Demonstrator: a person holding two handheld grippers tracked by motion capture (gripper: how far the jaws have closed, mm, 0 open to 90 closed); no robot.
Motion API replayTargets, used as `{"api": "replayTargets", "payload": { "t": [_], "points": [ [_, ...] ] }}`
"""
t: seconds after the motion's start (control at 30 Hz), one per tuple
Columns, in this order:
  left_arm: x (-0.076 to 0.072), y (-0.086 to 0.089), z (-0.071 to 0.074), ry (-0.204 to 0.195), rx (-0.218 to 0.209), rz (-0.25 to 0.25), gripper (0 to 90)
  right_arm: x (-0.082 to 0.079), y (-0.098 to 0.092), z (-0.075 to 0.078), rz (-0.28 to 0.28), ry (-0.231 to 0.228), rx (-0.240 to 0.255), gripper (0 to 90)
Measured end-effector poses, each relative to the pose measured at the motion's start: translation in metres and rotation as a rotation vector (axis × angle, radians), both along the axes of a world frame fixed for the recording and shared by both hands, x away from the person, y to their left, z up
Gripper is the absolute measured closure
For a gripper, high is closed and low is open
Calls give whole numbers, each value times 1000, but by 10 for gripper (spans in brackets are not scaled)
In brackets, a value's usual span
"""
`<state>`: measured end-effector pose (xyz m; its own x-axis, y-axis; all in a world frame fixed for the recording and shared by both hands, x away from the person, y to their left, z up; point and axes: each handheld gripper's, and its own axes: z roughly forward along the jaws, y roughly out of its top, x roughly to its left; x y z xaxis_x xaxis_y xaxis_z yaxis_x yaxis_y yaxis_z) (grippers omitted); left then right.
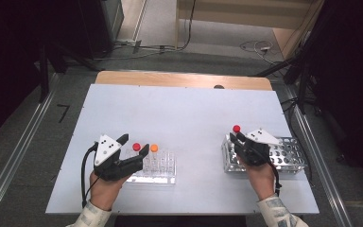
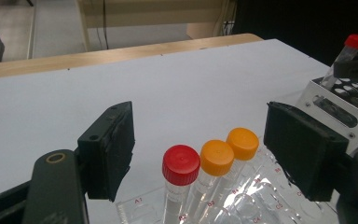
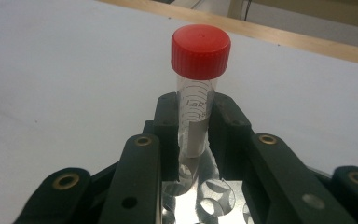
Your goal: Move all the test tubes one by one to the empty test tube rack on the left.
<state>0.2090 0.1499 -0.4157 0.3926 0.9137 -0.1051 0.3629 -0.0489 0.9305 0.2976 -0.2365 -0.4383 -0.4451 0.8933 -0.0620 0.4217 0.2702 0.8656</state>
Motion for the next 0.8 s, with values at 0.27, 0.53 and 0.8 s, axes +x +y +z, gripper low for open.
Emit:
{"api": "replayTargets", "payload": {
  "t": [0.27,0.53,0.8],
  "points": [
    [0,0,1,5,3,12,195,-15,-7,31,10,-93,35,713],
    [0,-1,1,5,3,16,180,-28,-10,51,47,-122,70,714],
    [-1,-2,2,0,-4,8,182,-39,4,51,124,-94,75,714]
  ]
}}
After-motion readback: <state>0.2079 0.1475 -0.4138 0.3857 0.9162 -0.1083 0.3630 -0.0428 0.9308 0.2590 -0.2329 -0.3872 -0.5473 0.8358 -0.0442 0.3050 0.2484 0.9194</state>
